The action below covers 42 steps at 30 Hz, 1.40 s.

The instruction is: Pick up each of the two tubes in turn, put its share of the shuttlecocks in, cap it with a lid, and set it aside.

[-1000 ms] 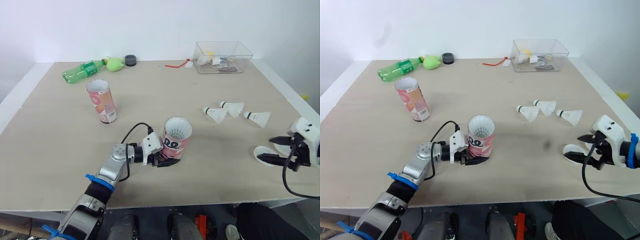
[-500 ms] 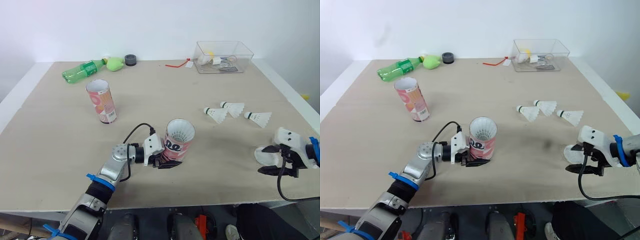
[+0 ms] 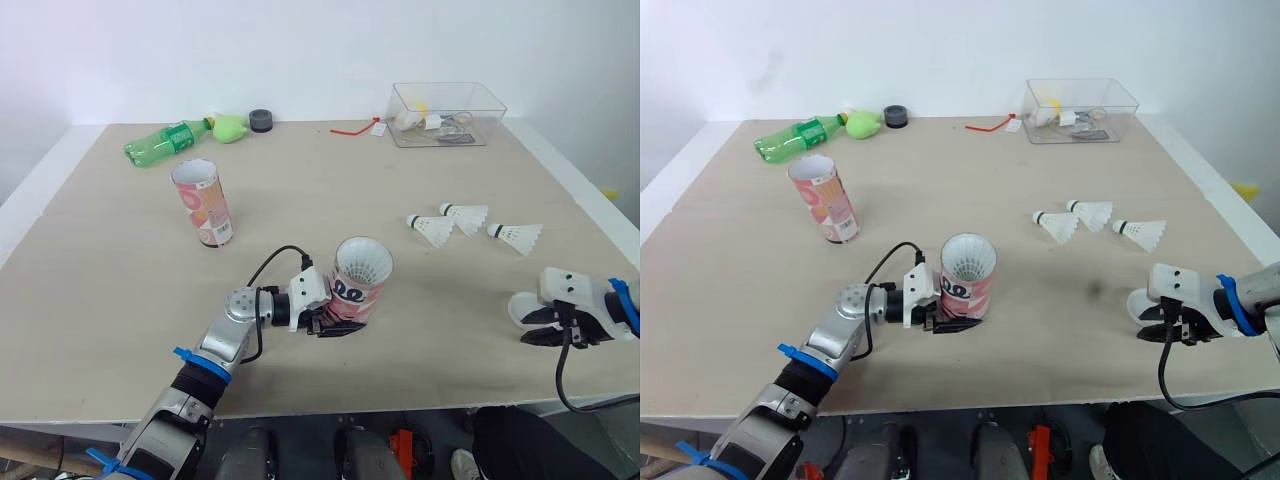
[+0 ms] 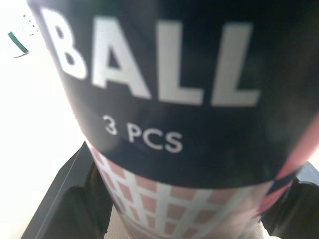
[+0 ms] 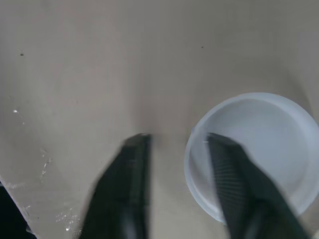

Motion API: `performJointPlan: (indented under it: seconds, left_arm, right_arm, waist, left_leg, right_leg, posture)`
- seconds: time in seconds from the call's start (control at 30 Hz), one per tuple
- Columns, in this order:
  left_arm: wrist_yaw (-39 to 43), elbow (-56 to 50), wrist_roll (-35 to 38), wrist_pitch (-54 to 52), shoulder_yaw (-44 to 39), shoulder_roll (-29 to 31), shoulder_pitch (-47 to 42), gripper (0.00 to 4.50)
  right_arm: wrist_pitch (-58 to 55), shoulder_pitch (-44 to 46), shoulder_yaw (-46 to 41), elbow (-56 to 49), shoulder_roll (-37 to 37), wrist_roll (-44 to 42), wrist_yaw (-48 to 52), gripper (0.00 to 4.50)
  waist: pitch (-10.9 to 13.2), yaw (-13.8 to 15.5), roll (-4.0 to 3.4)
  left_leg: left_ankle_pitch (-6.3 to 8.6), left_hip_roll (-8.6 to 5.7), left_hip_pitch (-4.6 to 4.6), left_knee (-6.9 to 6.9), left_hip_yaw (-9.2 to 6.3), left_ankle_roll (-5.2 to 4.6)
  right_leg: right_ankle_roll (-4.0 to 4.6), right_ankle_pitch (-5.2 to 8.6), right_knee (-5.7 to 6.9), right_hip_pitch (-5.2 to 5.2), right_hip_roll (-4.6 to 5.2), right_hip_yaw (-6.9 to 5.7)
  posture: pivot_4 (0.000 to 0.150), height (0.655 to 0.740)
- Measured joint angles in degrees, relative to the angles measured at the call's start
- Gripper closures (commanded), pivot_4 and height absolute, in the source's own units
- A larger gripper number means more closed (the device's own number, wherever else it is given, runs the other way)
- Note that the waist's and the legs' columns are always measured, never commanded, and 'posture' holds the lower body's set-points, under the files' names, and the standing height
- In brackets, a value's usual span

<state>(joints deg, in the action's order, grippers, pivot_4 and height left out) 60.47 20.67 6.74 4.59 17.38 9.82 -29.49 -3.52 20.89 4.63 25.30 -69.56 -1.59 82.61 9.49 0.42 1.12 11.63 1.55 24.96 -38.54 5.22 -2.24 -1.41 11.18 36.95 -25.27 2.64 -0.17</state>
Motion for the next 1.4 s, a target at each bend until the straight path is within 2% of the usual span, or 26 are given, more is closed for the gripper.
performJointPlan:
  seconds: [0.03,0.43,0.53,0.8,1.1,1.4]
  left_arm:
    - [-0.07,0.01,0.00,-0.01,0.00,-0.03,0.00,1.28]
    - [-0.59,0.07,-0.02,-0.07,0.02,-0.27,-0.01,1.28]
    - [-1.65,1.12,-0.09,0.41,-0.04,-0.31,-0.02,1.28]
    - [-4.44,7.12,-0.35,4.98,-1.38,-1.87,-2.34,1.28]
    - [-5.43,11.63,-0.56,6.03,-2.09,-2.95,-5.60,1.28]
    - [-3.52,12.57,1.22,-0.67,-3.27,-4.90,-8.43,1.28]
  right_arm:
    - [0.73,0.27,0.04,0.34,-0.01,0.52,-0.03,4.44]
    - [7.10,1.77,1.01,1.73,-0.14,2.69,1.22,4.44]
    - [4.37,3.87,1.05,-3.02,-0.22,0.70,4.49,4.44]
    - [1.14,21.91,2.24,-14.36,-1.15,-4.13,7.26,4.44]
    - [14.61,44.56,14.05,-11.83,4.13,-4.02,7.54,4.44]
    - [25.00,52.75,25.11,-10.32,8.31,-6.58,7.58,4.44]
  waist:
    - [0.00,0.00,0.00]
    - [0.00,0.01,0.01]
    - [0.02,-0.24,-0.12]
    - [0.07,-0.01,-0.21]
    - [0.08,-0.01,-0.23]
    - [0.11,0.03,-0.19]
  left_leg:
    - [0.00,0.00,0.00,0.00,0.00,0.00]
    - [0.00,-0.01,-0.01,-0.01,0.01,0.00]
    - [0.00,0.02,-0.05,0.00,0.06,0.00]
    - [0.01,0.06,-0.09,0.00,0.01,0.03]
    - [0.07,0.03,0.05,0.06,0.08,0.07]
    - [0.16,-0.01,0.12,0.05,0.06,0.06]
  right_leg:
    - [0.00,0.00,0.00,0.00,0.00,0.00]
    - [-0.01,-0.01,0.00,0.01,0.02,0.00]
    - [0.01,-0.03,0.01,-0.03,-0.02,0.09]
    - [0.07,-0.03,0.01,-0.02,-0.07,0.02]
    - [0.07,0.04,-0.01,-0.15,0.01,0.04]
    - [0.32,-0.07,0.00,-0.17,0.06,0.03]
  posture:
    - [0.150,0.7400]
    - [0.150,0.7400]
    - [0.150,0.7400]
    - [0.150,0.7400]
    - [0.150,0.7400]
    - [0.150,0.7400]
